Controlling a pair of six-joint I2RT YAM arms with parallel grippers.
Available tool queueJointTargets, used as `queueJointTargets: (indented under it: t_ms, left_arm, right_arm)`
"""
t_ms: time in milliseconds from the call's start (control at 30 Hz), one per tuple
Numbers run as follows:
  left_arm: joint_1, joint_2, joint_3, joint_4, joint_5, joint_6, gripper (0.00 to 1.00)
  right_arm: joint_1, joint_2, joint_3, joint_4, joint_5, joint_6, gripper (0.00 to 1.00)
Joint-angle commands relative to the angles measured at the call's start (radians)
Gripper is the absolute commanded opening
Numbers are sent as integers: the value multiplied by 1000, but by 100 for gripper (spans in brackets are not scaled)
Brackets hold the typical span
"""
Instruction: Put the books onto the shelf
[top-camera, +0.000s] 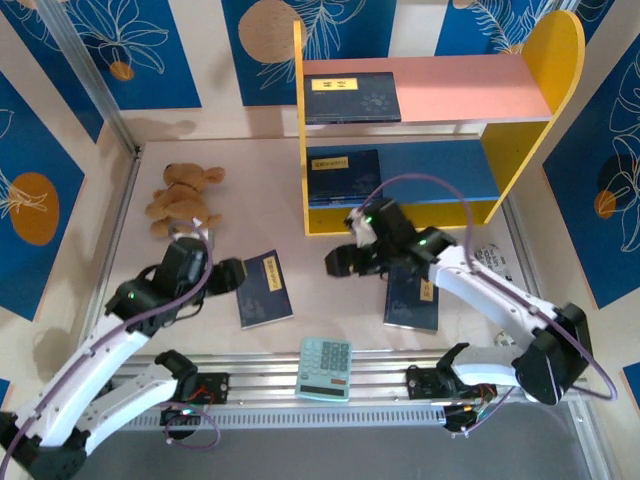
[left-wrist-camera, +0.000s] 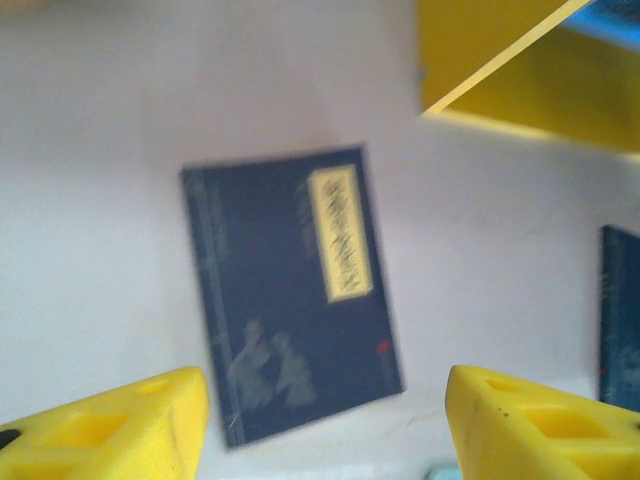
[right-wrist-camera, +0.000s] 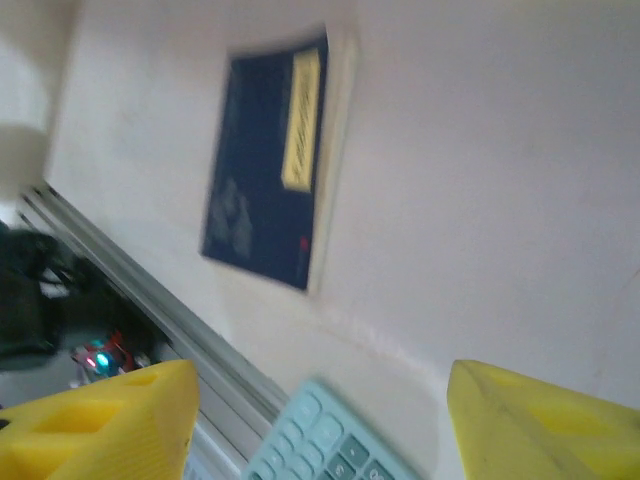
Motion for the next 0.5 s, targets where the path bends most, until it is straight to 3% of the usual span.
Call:
queueJointTargets:
  t_ms: [0, 167, 467]
  left_arm:
    - [6, -106, -129, -62, 35, -148, 64]
    - [4, -176, -238, -60, 52, -196, 64]
    - [5, -151, -227, -84, 38, -154, 64]
  right_arm:
    - [94, 57, -26, 117, 54, 103, 66]
    - [172, 197, 31, 149, 67, 105, 66]
    - [216, 419, 239, 93, 76, 49, 63]
